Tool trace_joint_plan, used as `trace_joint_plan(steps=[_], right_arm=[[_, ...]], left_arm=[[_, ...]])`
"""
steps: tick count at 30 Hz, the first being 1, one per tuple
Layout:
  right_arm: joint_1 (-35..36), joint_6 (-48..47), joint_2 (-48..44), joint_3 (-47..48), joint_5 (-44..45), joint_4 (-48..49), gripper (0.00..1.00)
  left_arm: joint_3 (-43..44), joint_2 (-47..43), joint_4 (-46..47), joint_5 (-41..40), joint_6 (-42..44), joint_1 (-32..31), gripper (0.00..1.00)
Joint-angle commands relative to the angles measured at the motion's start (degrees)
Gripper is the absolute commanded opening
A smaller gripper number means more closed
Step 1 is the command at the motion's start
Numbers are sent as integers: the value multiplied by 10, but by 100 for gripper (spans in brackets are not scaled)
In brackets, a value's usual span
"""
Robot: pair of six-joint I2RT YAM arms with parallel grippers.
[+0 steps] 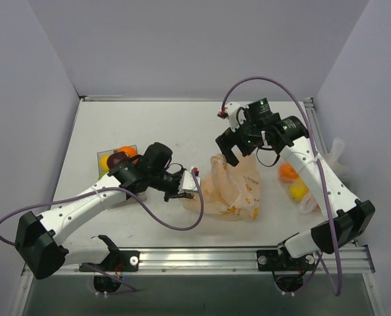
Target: Place the fake fruits into the plastic bag and tie a complex knot
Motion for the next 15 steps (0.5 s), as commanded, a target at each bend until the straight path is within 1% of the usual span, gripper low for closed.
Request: trace_joint_plan(steps=[1, 5, 9, 10, 11, 12, 13, 15], right_arm=[[-8, -41, -38, -8, 38, -77, 100], [-28, -41, -68, 1, 7, -104, 100], [-47, -30, -78, 13, 11, -107, 100], [-66, -18, -77, 20, -5, -110, 100], [-111, -10, -76, 32, -75, -116, 100], [-129, -6, -67, 55, -110, -128, 100], [-136, -6, -63, 65, -137, -156, 100], [-125, -5, -67, 59, -157, -171, 100]], left_arm=[[29, -11, -18, -2, 18, -2, 0], [24, -16, -19, -4, 19, -2, 0], [27, -12, -18, -11, 22, -2, 0], [33, -10, -19, -11, 21, -2, 0], [35, -9, -19, -12, 21, -2, 0], [37, -8, -19, -12, 21, -2, 0], [40, -7, -19, -12, 19, -1, 0], [45, -5, -19, -12, 18, -2, 0]])
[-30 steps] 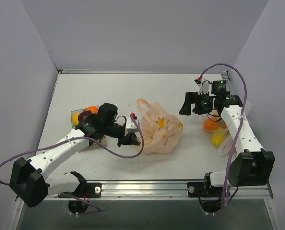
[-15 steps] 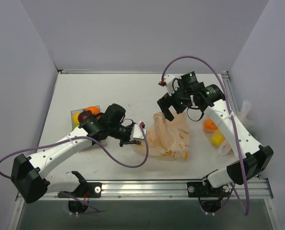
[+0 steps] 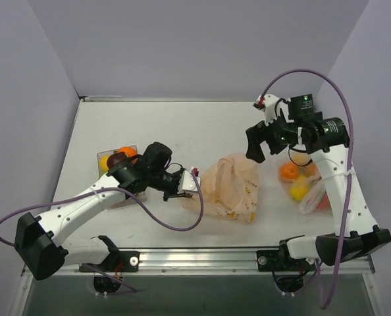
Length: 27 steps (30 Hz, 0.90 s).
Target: Place the fake fruits into the plastic bag and tie a complex knot
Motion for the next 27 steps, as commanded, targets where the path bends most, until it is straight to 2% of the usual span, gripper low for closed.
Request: trace_joint_plan(steps=[1, 6, 11, 13, 14, 15, 16, 17, 19, 20, 21, 23, 27], right_arm=[[16, 16, -3, 7, -81, -57, 100], [112, 33, -14, -48, -20, -30, 100], [138, 34, 11, -59, -12, -14, 100], [157, 27, 15, -66, 15, 3, 82], [158, 23, 18, -70, 31, 10, 66], [158, 19, 20, -69, 45, 19, 28], [154, 15, 21, -66, 58, 34, 9], [137, 14, 22, -49, 87, 44, 0], [101, 19, 24, -11, 86, 62, 0], [53, 27, 29, 12, 76, 65, 0], [30, 36, 38, 63, 64, 66, 0], [-29, 66, 43, 96, 41, 72, 0], [-71, 124, 2, 68, 7, 121, 0]], left_arm=[[35, -3, -2, 3, 8, -2, 0], [42, 1, -4, 4, 4, -2, 0], [49, 2, -12, -2, 7, -1, 0], [50, -2, -15, -3, 7, -2, 0], [50, -5, -19, -4, 9, -2, 0], [50, -13, -25, -6, 12, -2, 0], [52, -19, -32, -7, 18, -2, 0], [53, -25, -53, -10, 42, -2, 0], [55, -48, -83, -20, 71, -1, 0], [58, -53, -124, -21, 108, -2, 0], [58, -67, -142, -24, 124, -2, 0], [47, -82, -181, -40, 157, -2, 0], [15, -106, -229, -73, 205, -2, 0]])
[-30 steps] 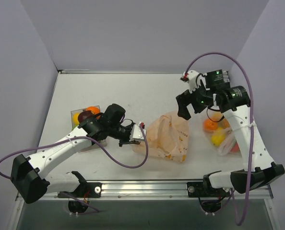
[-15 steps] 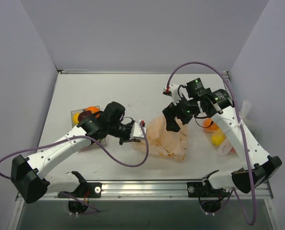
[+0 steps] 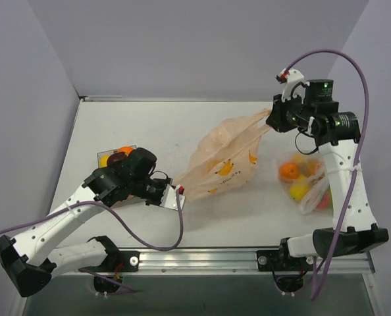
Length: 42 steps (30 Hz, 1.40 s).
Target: Place the fake fruits into the plastic bag and tie a complex knot
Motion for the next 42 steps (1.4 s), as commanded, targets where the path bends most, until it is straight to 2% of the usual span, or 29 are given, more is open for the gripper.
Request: trace_joint_plan(steps=[1, 5, 7, 11, 14, 17, 20, 22, 25, 26, 28, 29, 33, 37, 40, 41, 42], right_arm=[[-15, 55, -51, -47, -26, 54, 0], [-31, 77, -89, -146, -5, 103, 0], [-30, 78, -95, -193, -45, 98, 0], [8, 74, -112, -252, -81, 98, 0], [48, 67, -118, -257, -79, 99, 0], [76, 66, -120, -254, -70, 104, 0], [86, 71, -125, -244, -69, 105, 0], [90, 70, -125, -240, -68, 105, 0], [95, 59, -130, -235, -63, 109, 0], [95, 54, -128, -234, -61, 110, 0], [96, 48, -127, -228, -69, 111, 0], [97, 42, -127, -227, -76, 113, 0], [106, 31, -125, -220, -100, 114, 0], [111, 14, -124, -217, -114, 114, 0], [113, -1, -118, -206, -143, 114, 0], [114, -2, -114, -199, -157, 117, 0], [115, -1, -111, -193, -159, 119, 0]], left_arm=[[-23, -20, -97, -35, 81, -2, 0], [-80, -30, -127, -80, 136, -2, 0], [-105, -37, -119, -87, 144, -1, 0], [-102, -39, -56, -68, 87, -1, 0], [-69, -31, -11, -32, 5, -1, 10], [-24, -25, 27, 7, -106, -1, 41], [2, -33, 89, 9, -211, -2, 56], [4, -45, 159, -12, -280, -1, 64], [5, -51, 243, -62, -331, -2, 72], [7, -41, 255, -67, -332, -4, 77], [12, -20, 270, -72, -321, -5, 79], [13, 6, 275, -103, -321, -11, 81], [8, 66, 344, -166, -320, -12, 83], [0, 104, 383, -123, -316, -15, 83], [-16, 133, 424, -157, -329, -27, 82], [-16, 150, 431, -169, -339, -28, 76], [-12, 159, 437, -180, -369, -27, 47]])
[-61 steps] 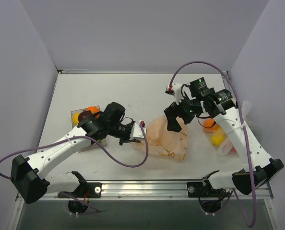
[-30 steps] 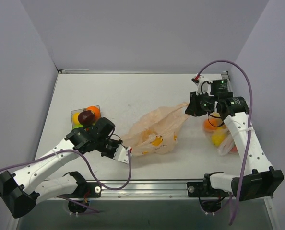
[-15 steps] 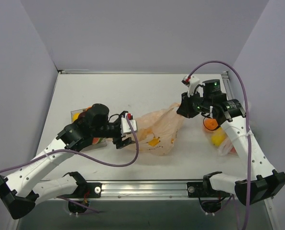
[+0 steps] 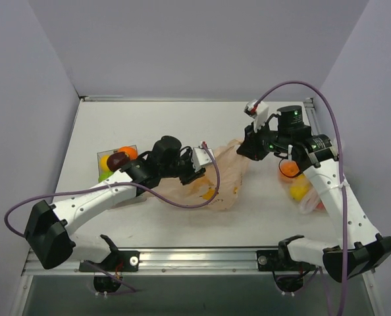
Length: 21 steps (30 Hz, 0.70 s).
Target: Place the fake fruits into the plastic bag and tie a complex knot
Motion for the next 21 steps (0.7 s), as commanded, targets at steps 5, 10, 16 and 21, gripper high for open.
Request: trace_joint_plan(steps=[5, 10, 16, 21], right_arm=[[5, 14, 46, 74, 69, 68, 18], [-27, 112, 80, 148, 160, 42, 100], [-125, 249, -7, 66, 143, 33, 100], [-148, 329, -102, -53, 88, 33, 100]], left_arm=[[56, 37, 57, 0, -217, 16, 0], [58, 14, 67, -47, -502, 60, 0], [78, 20, -17, -140, -645, 87, 0], [69, 23, -31, -129, -715, 121, 0]])
